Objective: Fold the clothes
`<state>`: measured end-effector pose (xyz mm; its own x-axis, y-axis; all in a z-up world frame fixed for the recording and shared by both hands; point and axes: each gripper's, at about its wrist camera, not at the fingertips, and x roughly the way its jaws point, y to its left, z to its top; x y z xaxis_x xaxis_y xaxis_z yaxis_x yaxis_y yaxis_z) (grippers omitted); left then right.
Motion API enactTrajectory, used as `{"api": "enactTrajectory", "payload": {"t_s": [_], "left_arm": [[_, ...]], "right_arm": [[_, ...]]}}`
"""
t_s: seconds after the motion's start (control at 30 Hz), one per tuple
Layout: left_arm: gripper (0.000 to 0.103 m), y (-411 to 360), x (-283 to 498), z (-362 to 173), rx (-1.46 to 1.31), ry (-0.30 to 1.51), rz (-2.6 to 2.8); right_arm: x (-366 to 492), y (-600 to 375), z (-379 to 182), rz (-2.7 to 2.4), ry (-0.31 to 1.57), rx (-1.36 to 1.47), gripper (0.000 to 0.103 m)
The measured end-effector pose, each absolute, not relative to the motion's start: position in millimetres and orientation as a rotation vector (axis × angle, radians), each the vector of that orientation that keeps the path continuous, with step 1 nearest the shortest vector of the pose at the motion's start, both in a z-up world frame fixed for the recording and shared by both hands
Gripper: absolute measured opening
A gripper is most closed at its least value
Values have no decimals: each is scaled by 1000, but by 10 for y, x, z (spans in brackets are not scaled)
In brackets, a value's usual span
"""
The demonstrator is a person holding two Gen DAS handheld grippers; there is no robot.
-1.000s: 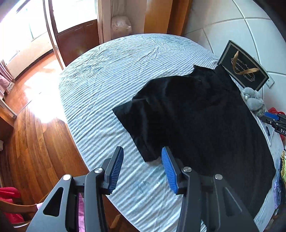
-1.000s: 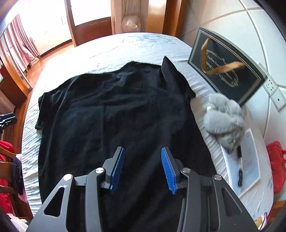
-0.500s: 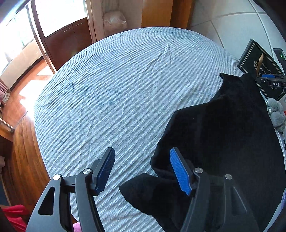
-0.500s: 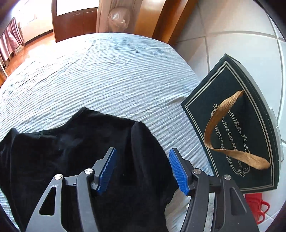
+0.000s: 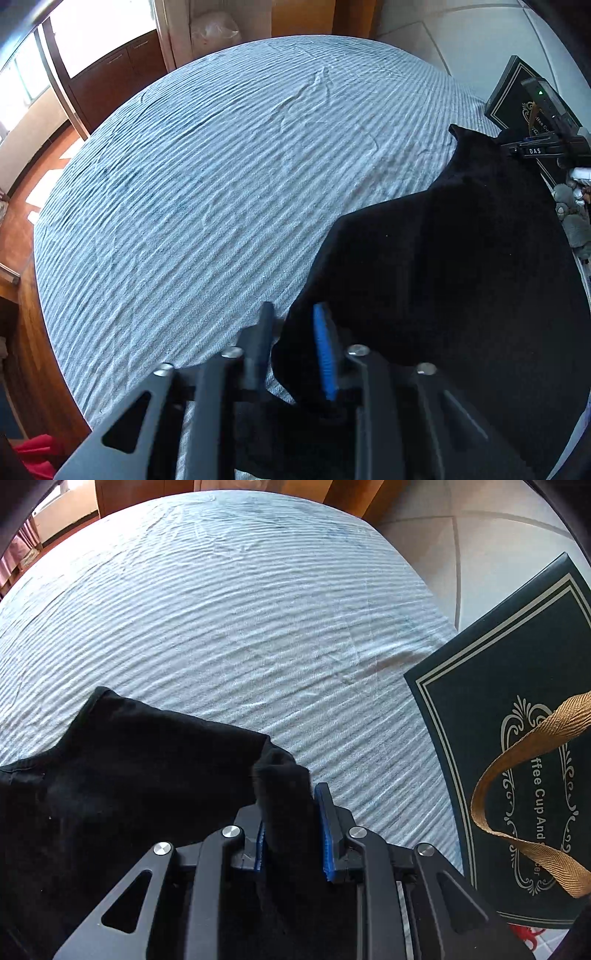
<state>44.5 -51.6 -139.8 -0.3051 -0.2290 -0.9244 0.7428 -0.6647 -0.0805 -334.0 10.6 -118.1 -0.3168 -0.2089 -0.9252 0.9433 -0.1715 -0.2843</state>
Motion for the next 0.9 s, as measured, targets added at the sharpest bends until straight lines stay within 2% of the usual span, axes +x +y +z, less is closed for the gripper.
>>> {"api": "enactTrajectory", "payload": {"t_s": [0.07, 0.23, 0.33, 0.43, 0.53, 0.57, 0.6, 0.63, 0.67, 0.7, 0.73, 0.8, 0.9], "left_arm": [[2, -464, 476, -1380, 1287, 666, -2026], [1, -517, 796, -1059, 1145, 627, -2005], [0, -608, 1030, -704, 1048, 462, -1956], [0, -849, 1206, -577, 1029, 556, -1973], [1, -924, 1092, -716, 1076, 699, -2022], [4, -905, 1017, -795, 1109, 721, -2035], [12, -868, 936, -867, 1132, 730, -2046], [16, -833, 867, -928, 1149, 744, -2052], [22, -798, 799, -989, 1165, 757, -2059], [30, -771, 731, -1046, 1182, 769, -2065], [33, -764, 666, -1095, 1198, 777, -2069], [40, -746, 554, -1173, 1229, 791, -2082], [42, -715, 443, -1246, 1260, 789, -2090]], "right_arm": [[-3276, 134, -1125, -1655, 1203, 903, 11], [-2998, 198, -686, -1707, 1181, 628, 10], [-2924, 188, -402, -1741, 1100, 511, 10], [-2956, 100, -157, -1783, 988, 474, 10], [-3097, -64, -186, -1821, 957, 573, 10], [-3142, -101, -229, -1820, 950, 614, 11], [-3166, -105, -289, -1799, 940, 653, 13], [-3160, -100, -346, -1775, 940, 674, 22], [-3137, -98, -398, -1755, 954, 683, 38], [-3120, -95, -448, -1738, 973, 690, 45], [-3110, -91, -498, -1726, 997, 696, 52], [-3110, -81, -567, -1689, 1022, 721, 53], [-3155, -78, -683, -1632, 1046, 774, 59]]}}
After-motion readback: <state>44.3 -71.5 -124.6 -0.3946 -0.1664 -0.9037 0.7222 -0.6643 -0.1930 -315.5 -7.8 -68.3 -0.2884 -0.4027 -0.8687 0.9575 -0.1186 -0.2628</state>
